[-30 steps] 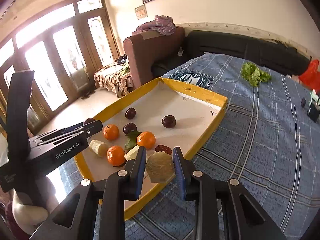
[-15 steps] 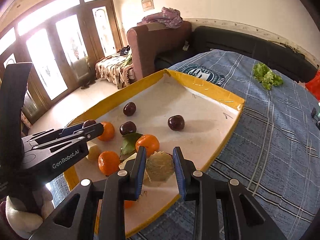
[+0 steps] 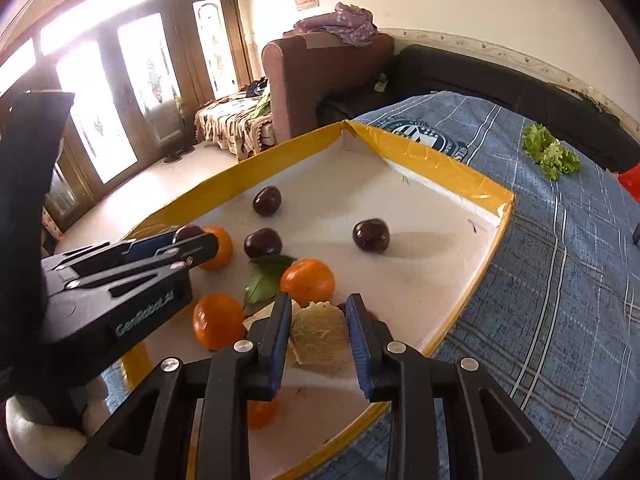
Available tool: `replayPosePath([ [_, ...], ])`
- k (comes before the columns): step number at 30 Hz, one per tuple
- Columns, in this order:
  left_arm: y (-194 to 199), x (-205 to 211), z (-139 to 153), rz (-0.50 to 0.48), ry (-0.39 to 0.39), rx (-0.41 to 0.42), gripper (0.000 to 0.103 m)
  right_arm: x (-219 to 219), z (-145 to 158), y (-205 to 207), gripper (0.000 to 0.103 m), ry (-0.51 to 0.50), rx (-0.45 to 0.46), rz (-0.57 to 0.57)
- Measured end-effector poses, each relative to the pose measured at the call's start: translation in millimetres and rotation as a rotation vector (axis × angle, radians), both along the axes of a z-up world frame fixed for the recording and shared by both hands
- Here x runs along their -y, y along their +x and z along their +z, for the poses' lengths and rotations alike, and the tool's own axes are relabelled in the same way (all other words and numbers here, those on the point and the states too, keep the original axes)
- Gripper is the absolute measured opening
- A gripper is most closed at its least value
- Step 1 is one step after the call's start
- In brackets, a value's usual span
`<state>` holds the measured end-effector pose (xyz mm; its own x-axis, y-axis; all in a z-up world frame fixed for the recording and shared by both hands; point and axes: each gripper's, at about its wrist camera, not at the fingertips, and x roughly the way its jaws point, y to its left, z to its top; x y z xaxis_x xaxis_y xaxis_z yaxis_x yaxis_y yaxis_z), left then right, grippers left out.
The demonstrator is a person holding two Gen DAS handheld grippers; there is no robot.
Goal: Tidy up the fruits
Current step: 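Lift both open tools up and back away from the tray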
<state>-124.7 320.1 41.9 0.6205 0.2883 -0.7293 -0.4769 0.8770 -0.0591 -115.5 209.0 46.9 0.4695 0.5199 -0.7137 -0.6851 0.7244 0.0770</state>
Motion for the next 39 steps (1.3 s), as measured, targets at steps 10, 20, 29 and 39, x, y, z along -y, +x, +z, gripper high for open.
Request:
replayPosePath([
  [10,-9,3,12,0.026,0.034,0.048,0.066,2,-1,13,0.033,0.003,-0.027,-0.025],
  [20,-35,16,50,0.072,0.139,0.126,0.092,22,19,-13,0.047,0.085,-0.030,-0.042],
  [29,-58,45,79,0.079,0.224,0.189,0.099,67,37,-35,0.059,0.151,0.008,-0.118],
  [39,-77,86,102,0.040,0.274,0.250,0.100,114,42,-63,0.067,0.150,0.073,-0.175],
])
